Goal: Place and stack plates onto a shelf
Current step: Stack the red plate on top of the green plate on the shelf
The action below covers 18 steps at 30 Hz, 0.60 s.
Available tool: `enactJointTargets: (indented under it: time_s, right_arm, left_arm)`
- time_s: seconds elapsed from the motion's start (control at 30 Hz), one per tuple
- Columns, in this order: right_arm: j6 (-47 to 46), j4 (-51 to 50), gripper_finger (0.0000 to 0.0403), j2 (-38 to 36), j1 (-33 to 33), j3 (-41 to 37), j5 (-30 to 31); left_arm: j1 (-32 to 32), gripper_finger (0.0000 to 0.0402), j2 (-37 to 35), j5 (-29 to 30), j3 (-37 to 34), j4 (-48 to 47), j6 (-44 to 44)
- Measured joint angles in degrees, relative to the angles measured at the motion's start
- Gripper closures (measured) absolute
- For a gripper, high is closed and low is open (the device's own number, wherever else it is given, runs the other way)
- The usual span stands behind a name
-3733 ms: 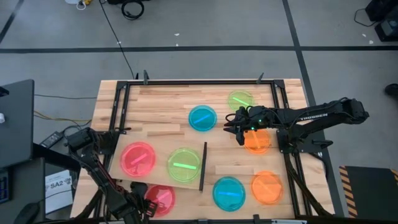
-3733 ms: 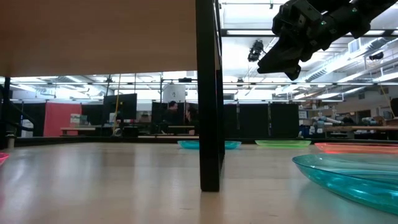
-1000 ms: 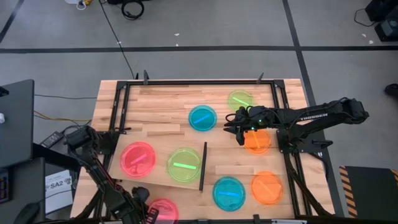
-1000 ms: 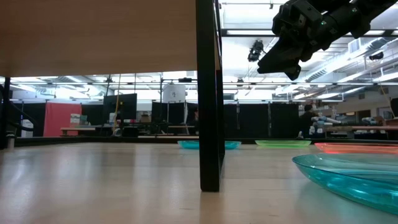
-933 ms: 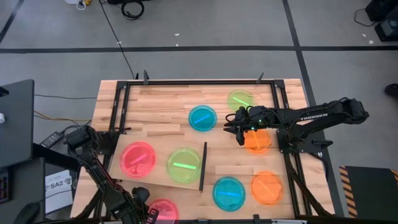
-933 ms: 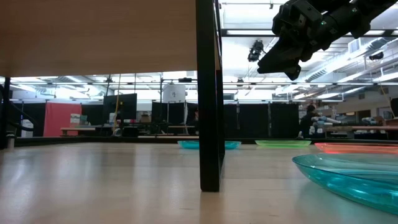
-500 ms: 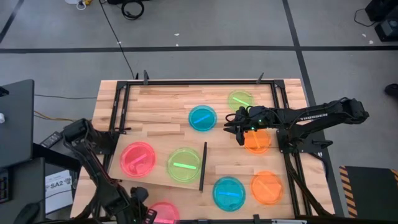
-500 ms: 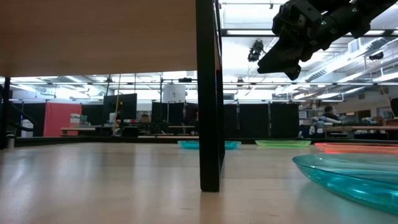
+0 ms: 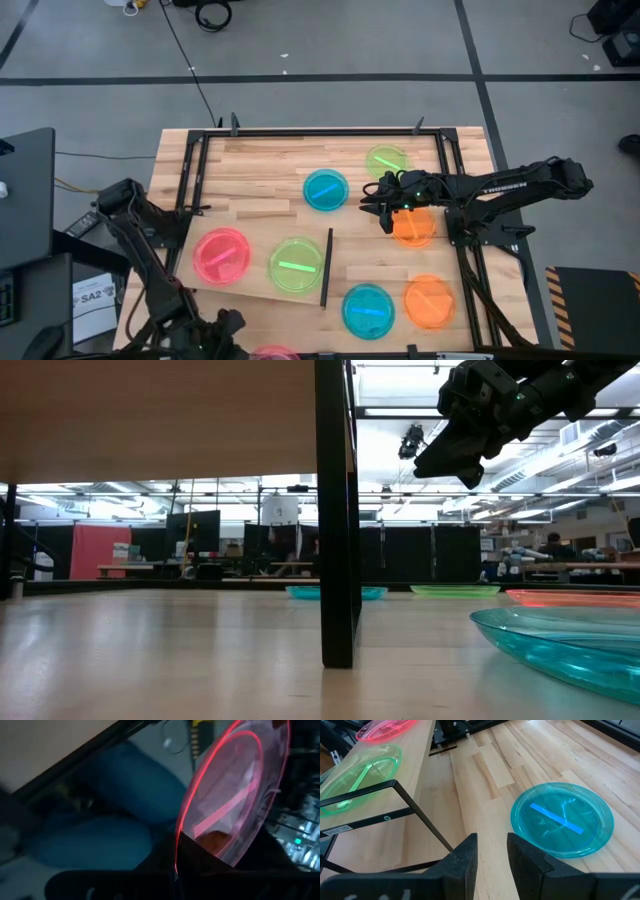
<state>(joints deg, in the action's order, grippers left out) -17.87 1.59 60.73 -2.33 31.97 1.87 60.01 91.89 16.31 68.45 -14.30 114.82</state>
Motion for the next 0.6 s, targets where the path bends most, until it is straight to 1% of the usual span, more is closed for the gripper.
enactJointTargets:
  time_s: [0.13, 0.4, 0.53, 0.6]
  right_arm:
    - [0.00, 0.02, 0.0291, 0.00, 0.00, 0.00, 0.00]
    - [0.00, 0.02, 0.0291, 0.00, 0.02, 0.00, 0.00]
    - [0.02, 0.00, 0.0291, 0.00, 0.00, 0.00, 0.00]
    - [0.01, 0.00, 0.0291, 0.00, 0.00, 0.00, 0.00]
  left_arm:
    - [-1.48, 0.0395, -1.50, 1.05, 0.00, 0.32, -3.03]
    - [-4.81, 0.0395, -4.82, 1.07, 0.00, 0.11, -4.96]
    - [-6.76, 0.0395, -7.14, 0.89, 0.00, -2.42, -6.21]
    - [-7.84, 0.0395, -8.41, -0.26, -0.01, -4.44, -6.50]
